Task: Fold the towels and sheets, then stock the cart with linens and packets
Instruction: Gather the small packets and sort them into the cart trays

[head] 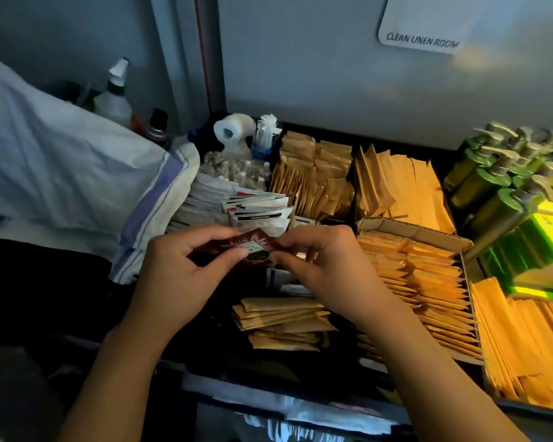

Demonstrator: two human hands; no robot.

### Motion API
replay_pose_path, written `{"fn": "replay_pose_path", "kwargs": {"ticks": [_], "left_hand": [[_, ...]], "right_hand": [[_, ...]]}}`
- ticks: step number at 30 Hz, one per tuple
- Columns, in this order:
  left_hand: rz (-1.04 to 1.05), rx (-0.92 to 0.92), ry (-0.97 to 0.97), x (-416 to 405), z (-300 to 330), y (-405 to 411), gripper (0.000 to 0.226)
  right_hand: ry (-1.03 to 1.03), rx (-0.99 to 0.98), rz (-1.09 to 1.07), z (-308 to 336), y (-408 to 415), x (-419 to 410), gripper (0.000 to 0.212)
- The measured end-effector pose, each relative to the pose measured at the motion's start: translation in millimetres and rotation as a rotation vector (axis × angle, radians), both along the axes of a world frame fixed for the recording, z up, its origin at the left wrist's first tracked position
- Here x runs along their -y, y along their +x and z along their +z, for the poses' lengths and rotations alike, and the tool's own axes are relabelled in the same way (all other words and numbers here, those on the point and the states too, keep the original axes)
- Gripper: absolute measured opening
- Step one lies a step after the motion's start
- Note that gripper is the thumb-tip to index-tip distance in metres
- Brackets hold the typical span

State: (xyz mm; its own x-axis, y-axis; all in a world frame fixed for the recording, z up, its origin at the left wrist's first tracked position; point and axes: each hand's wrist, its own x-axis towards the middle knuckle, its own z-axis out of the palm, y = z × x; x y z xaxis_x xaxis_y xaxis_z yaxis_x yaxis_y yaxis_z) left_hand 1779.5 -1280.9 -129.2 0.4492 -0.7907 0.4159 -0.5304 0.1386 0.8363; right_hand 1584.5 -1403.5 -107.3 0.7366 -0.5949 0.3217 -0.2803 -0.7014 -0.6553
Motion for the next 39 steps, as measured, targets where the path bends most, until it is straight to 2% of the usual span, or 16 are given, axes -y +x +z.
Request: {"fn": "replay_pose_path", "kwargs": {"ticks": [4,7,10,14,17,19,21,26,31,35,39], "left_hand": [[0.091,0.101,0.049,-15,-6,26,0.026],[0.102,0.129,0.075,-25,-9,39,0.029],[0.068,0.137,0.088,-28,-10,44,0.038],[0.044,0.208,0.074,-23,-22,43,0.019],[0.099,0.126,0.062,-21,-32,46,0.016],[0.111,0.057,0.072,-20,-36,47,0.017],[0.107,0.032,0.083,-19,-39,47,0.018],[0.103,0.176,0.132,-20,-40,49,0.017],[0.07,0.192,0.15,-24,-34,50,0.032],[0.005,0.287,0.145,-23,-32,49,0.022],[0.034,0.314,0.182,-24,-40,49,0.021]], "right_hand": [[-0.064,-0.019,0.046,2,29,-4,0.012],[-0.141,-0.095,0.11,6,47,-7,0.021],[-0.182,-0.173,0.167,7,61,-12,0.02],[-0.201,-0.205,0.213,1,73,-16,0.023],[-0.188,-0.201,0.16,-5,70,-12,0.008],[-0.184,-0.214,0.127,-10,66,-9,0.02],[-0.174,-0.197,0.122,-13,61,-8,0.008],[-0.16,-0.143,0.137,-12,63,-12,0.018],[-0.182,-0.281,0.236,-26,74,-20,0.023],[-0.2,-0.314,0.245,-33,81,-24,0.026],[-0.175,-0.294,0.2,-35,75,-20,0.019]]}}
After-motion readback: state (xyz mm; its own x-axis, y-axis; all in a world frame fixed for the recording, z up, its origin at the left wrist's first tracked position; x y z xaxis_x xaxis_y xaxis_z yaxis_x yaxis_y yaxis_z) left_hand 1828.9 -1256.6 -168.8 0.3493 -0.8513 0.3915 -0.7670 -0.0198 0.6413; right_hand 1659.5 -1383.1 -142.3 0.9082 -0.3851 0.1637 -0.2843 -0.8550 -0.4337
